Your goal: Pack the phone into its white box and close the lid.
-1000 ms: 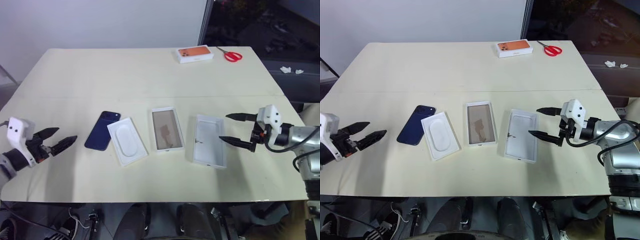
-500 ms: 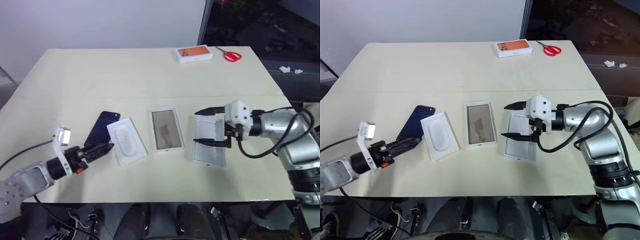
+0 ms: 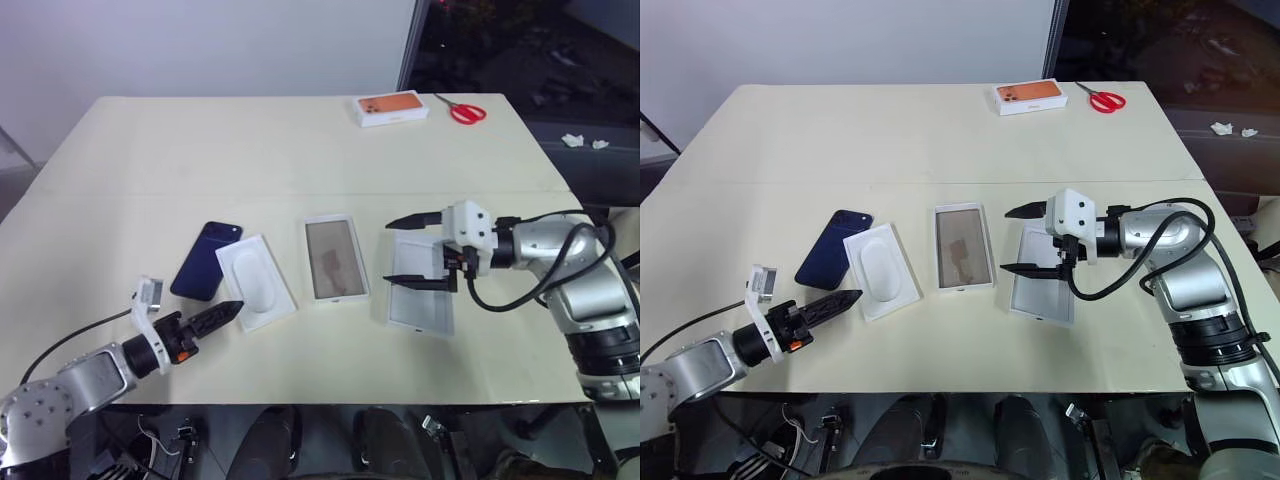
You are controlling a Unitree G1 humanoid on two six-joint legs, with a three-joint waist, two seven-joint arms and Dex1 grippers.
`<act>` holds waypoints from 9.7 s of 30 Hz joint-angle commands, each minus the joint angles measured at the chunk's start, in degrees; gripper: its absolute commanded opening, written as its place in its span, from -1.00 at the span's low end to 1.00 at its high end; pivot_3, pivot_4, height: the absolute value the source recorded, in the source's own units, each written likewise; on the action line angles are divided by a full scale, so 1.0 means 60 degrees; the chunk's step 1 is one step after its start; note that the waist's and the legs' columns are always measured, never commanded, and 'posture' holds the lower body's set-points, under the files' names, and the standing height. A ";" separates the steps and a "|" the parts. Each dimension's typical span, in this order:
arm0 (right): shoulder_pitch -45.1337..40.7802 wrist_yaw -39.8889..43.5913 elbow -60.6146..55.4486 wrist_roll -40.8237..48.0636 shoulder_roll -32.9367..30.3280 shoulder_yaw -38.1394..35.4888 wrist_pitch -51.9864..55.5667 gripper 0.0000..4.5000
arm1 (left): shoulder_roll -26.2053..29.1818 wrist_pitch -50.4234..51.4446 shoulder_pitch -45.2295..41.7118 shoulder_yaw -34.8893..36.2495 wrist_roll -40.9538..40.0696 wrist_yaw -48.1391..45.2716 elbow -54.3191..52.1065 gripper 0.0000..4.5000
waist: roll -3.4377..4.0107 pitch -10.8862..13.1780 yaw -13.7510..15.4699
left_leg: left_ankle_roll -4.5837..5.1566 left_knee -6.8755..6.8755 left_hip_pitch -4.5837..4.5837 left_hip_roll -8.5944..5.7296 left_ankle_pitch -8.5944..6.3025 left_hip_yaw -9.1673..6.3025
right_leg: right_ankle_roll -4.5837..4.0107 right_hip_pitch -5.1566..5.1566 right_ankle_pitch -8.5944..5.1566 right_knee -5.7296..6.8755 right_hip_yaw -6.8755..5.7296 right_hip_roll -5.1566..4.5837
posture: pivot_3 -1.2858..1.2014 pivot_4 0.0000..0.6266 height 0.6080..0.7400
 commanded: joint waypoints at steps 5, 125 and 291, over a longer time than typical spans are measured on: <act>-0.0059 -0.0201 -0.0238 -0.0064 0.0062 -0.0187 -0.0228 0.98 | -0.0325 -0.0067 -0.0936 -0.0568 -0.0169 0.0605 0.0735 1.00 | 0.0000 -0.0001 -0.0007 | -0.0001 0.0001 0.0000 -0.0005 0.0000 0.0002 | 0.0000 0.0000 0.0000 0.0000 0.0003 -0.0001 | 0.03 -0.52 1.00; -0.0103 -0.1047 -0.0239 -0.0439 0.1541 0.0135 0.1302 0.55 | 0.1240 0.1371 -0.5551 -0.3271 0.1470 -0.2707 0.5125 -1.00 | -0.0006 0.0000 -0.0237 | -0.0038 -0.0022 -0.0001 -0.0005 0.0023 -0.0012 | 0.0002 -0.0017 0.0001 0.0008 0.0005 0.0020 | 0.03 -0.52 1.00; -0.3922 -0.5245 0.4853 -0.5630 0.7804 0.4689 0.2691 -0.99 | 0.2153 -0.1915 -0.5644 -0.3765 0.8844 -0.8062 0.9244 0.25 | 0.0008 -0.0075 -0.0260 | -0.0133 -0.0113 0.0048 -0.0031 0.0088 -0.0017 | -0.0001 -0.0084 0.0001 0.0073 0.0002 0.0034 | 0.03 -0.52 1.00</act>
